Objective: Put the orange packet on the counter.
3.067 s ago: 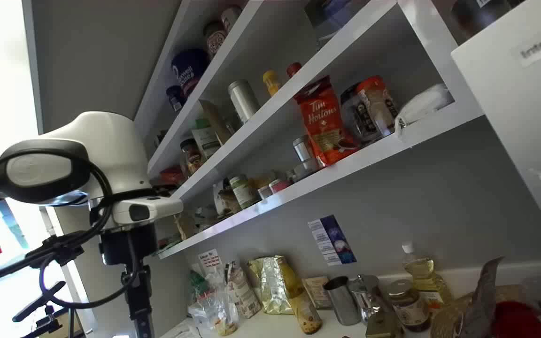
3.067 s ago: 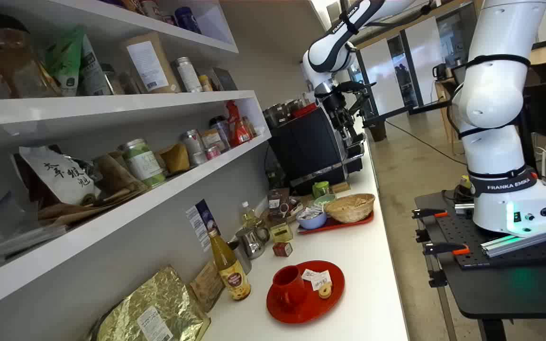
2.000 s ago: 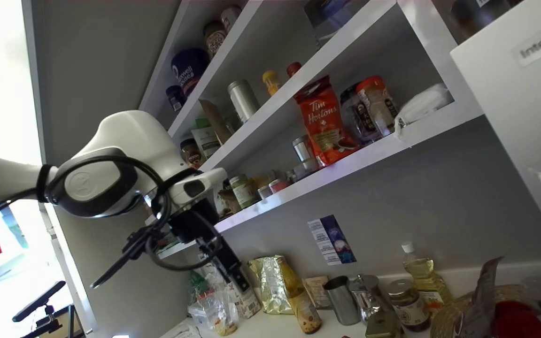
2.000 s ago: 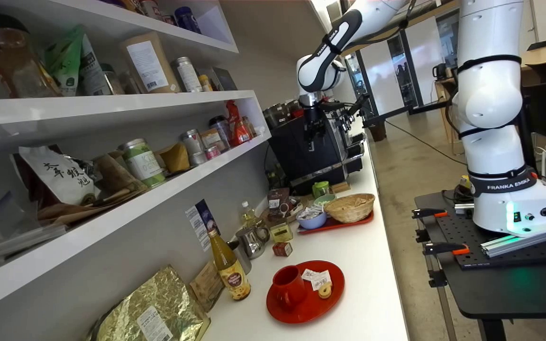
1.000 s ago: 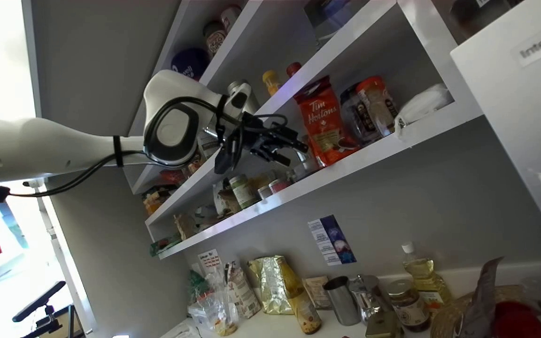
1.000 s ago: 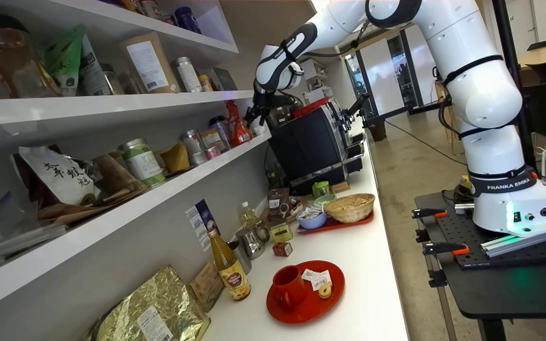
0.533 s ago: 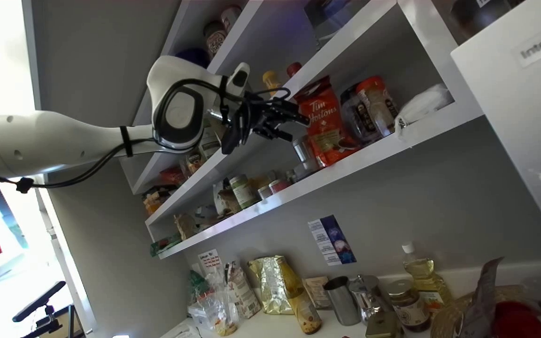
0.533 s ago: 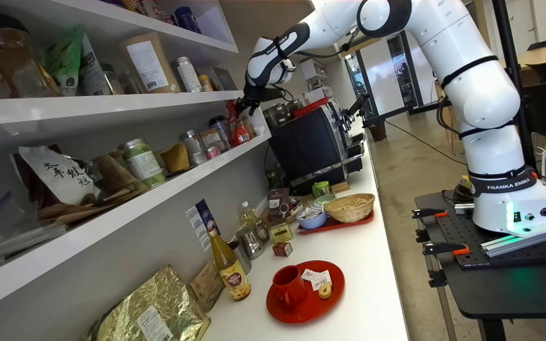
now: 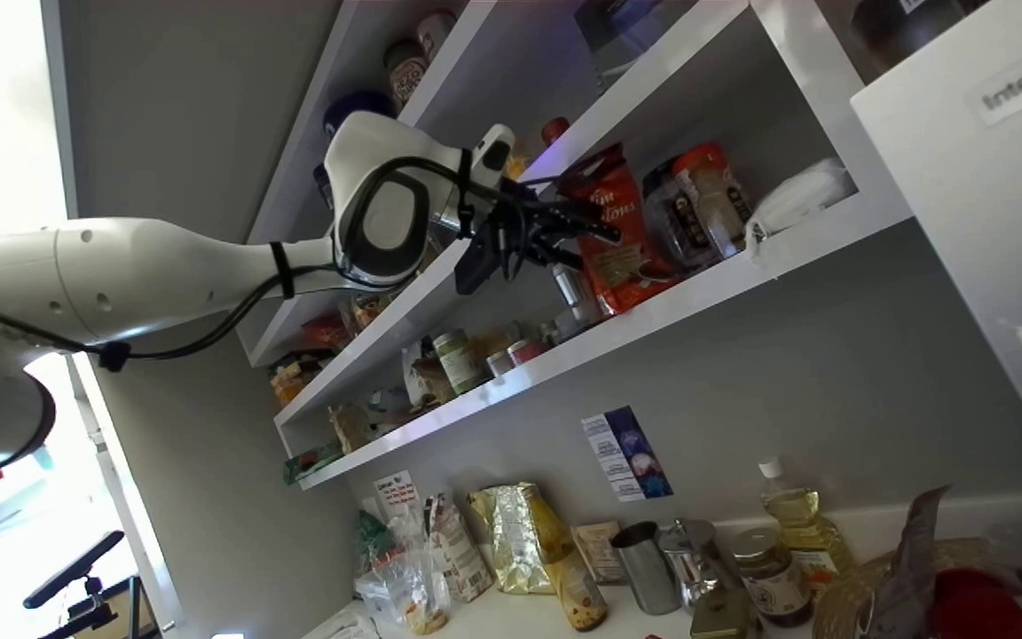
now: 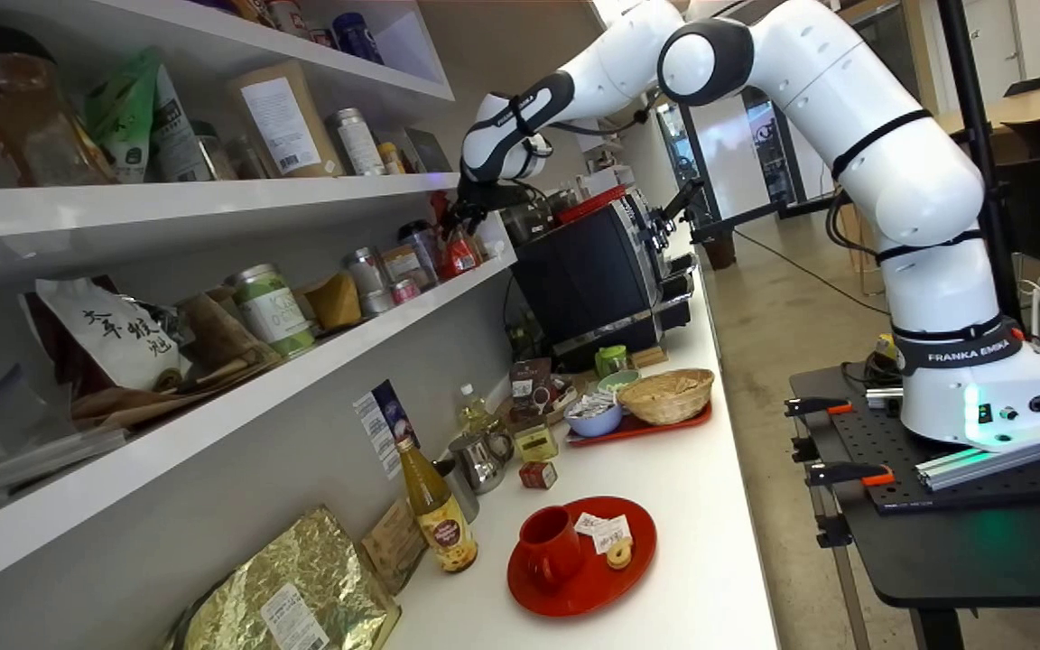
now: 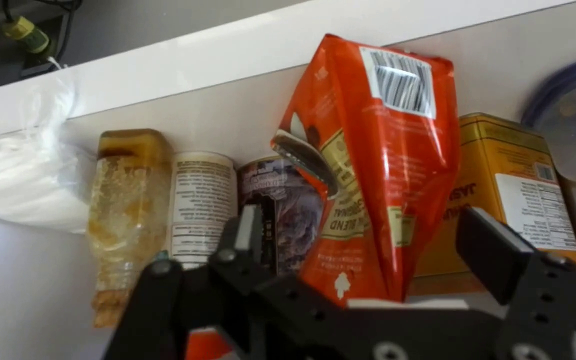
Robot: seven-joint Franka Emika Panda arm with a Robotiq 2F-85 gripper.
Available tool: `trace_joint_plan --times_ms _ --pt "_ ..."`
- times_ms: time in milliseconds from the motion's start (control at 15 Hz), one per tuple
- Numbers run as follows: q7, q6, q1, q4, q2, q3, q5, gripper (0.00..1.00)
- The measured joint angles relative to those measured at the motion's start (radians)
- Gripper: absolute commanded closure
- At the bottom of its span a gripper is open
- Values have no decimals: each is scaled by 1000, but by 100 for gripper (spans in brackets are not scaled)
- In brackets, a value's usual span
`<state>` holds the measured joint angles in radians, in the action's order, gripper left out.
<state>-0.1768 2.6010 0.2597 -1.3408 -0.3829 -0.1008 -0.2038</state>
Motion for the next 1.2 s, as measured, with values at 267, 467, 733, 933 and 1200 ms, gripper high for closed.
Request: trace_joint_plan --times_ms 267,467,733,933,1200 --pt "-1 -33 16 64 -54 46 -21 65" --pt "0 -52 23 97 -74 55 -21 88" --pt "2 -53 26 98 -74 47 -21 100" --pt "17 -60 28 88 -65 34 -19 99" --pt "30 -67 27 -32 29 20 -17 99"
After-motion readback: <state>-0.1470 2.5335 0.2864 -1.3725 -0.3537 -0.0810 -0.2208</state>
